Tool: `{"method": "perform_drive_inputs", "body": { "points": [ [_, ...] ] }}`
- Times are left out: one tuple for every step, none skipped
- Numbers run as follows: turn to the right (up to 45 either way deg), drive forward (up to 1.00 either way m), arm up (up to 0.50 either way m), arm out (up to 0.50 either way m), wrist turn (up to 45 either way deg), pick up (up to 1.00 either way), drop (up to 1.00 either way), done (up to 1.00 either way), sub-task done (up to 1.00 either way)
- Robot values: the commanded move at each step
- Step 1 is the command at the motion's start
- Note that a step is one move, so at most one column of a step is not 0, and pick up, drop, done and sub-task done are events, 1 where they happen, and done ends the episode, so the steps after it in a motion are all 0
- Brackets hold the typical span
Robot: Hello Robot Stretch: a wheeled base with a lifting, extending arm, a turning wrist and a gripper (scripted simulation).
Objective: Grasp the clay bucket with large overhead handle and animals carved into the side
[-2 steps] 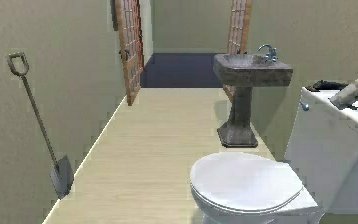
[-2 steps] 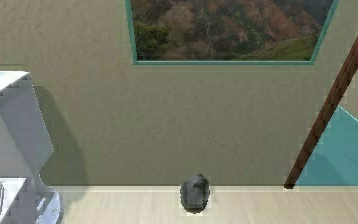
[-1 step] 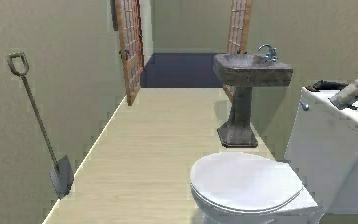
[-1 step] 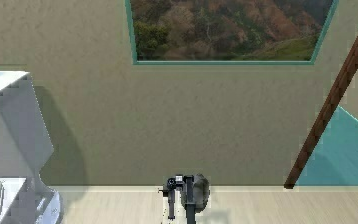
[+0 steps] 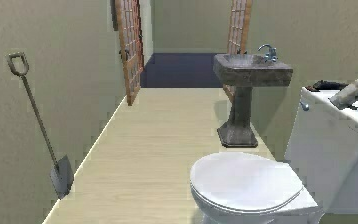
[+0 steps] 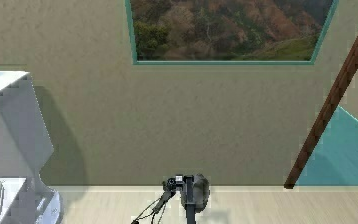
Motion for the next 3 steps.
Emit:
{"method": "perform_drive_inputs", "body": {
  "points": [
    [0.0, 0.00, 0.00, 0.00, 45.0, 0.00, 0.00, 0.00, 0.00],
    [0.0, 0.00, 0.00, 0.00, 45.0, 0.00, 0.00, 0.00, 0.00],
    [0.0, 0.00, 0.00, 0.00, 45.0, 0.00, 0.00, 0.00, 0.00]
  ]
}}
